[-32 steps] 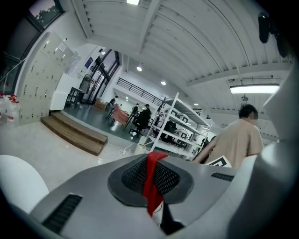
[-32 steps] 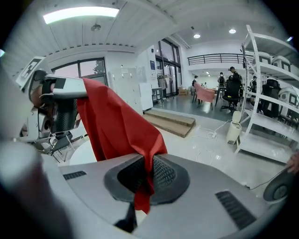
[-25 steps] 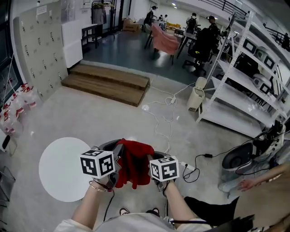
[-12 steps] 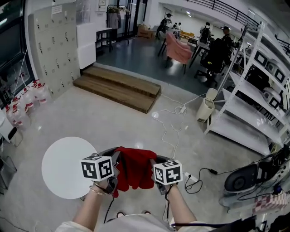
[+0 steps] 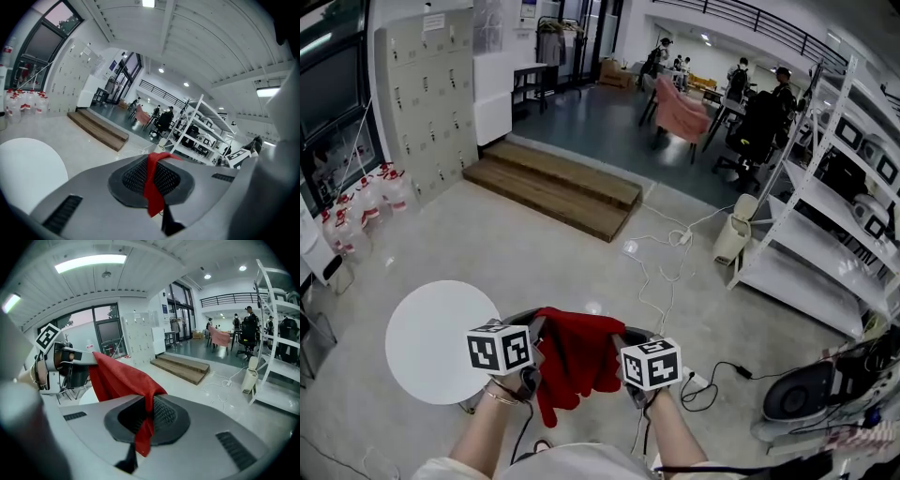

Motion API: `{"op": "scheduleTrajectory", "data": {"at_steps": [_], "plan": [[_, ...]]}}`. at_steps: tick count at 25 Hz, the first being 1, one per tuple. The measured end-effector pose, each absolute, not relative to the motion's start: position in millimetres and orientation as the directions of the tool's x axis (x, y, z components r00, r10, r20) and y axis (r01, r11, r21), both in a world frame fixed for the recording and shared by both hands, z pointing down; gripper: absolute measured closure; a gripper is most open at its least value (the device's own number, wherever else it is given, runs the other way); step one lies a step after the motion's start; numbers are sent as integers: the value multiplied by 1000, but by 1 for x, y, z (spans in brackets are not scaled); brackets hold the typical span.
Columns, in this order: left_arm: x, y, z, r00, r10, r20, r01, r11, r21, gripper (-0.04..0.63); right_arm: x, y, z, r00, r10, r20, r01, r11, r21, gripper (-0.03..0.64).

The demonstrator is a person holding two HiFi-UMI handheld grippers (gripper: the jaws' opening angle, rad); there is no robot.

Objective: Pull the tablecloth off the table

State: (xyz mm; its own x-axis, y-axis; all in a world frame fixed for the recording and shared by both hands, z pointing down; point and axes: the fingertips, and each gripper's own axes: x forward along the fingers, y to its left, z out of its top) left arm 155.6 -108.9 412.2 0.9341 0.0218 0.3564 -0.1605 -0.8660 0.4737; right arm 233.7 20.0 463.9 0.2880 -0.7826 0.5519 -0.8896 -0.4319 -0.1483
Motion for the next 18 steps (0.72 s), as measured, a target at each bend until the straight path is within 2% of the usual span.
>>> {"op": "scheduleTrajectory", "data": {"at_steps": [18], "plan": [[156, -92, 422, 932, -7, 362, -203, -838, 506, 575, 228, 42, 472, 246, -788, 565, -899, -403, -171, 589]]}}
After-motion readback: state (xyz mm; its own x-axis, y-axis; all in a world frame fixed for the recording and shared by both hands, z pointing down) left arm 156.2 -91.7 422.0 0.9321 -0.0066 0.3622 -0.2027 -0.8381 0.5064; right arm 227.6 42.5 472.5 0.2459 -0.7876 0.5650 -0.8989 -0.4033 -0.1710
